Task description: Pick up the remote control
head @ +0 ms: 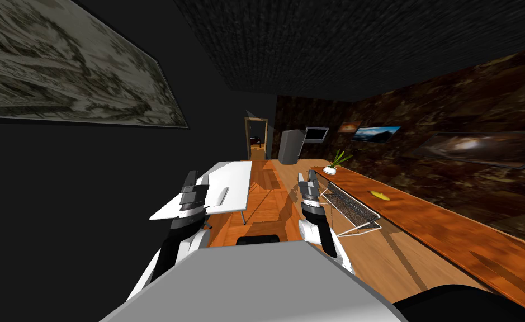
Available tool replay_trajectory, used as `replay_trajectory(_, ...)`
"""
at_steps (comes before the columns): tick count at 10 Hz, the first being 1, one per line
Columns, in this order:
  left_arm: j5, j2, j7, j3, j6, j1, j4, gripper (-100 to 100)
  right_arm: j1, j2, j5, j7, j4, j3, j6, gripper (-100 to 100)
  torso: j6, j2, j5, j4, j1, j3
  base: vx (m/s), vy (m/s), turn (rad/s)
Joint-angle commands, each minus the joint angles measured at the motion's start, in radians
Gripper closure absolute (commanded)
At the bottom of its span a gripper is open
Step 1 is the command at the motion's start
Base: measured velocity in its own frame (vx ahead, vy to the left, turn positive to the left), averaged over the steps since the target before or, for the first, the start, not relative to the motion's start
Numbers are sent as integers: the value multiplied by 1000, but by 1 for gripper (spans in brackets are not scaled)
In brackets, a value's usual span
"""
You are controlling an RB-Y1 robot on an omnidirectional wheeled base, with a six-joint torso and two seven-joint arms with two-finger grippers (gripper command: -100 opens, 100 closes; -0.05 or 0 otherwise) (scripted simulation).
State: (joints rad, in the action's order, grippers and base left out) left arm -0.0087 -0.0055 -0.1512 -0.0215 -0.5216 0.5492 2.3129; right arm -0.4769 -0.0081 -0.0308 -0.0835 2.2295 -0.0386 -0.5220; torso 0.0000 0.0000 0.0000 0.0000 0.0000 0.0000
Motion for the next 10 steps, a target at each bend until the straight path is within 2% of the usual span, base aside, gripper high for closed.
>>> replay_trajectory(1, -3, 35, 2, 7, -8, 11, -23, -100, 0, 0, 0, 0, 0, 0, 0, 0, 0, 0, 0, 0, 0, 0, 4, -18, -2)
replay_trajectory(3, -9, 91, 7, 23, -26, 35, -75, -100, 0, 0, 0, 0, 0, 0, 0, 0, 0, 0, 0, 0, -2, 0, 2, -48, 5)
replay_trajectory(6, -24, 183, 17, 63, -68, 90, -175, -100, 0, 0, 0, 0, 0, 0, 0, 0, 0, 0, -1, 0, -6, 0, 2, -89, 9)
replay_trajectory(7, -24, 183, 17, 63, -68, 90, -196, -100, 0, 0, 0, 0, 0, 0, 0, 0, 0, 1, -1, 0, -6, 0, -4, -67, 7)
replay_trajectory(8, -30, 215, 21, 81, -85, 111, -231, -100, 0, 0, 0, 0, 0, 0, 0, 0, 0, 0, -1, 0, -5, 0, 4, -50, 4)
replay_trajectory(9, -30, 215, 21, 81, -85, 111, -245, -100, 0, 0, 0, 0, 0, 0, 0, 0, 0, 0, -1, 0, -4, 0, 5, -33, 3)
replay_trajectory(10, -36, 247, 25, 99, -102, 135, -278, -100, 0, 0, 0, 0, 0, 0, 0, 0, 0, 0, -1, 0, -2, 0, 3, -41, 0)
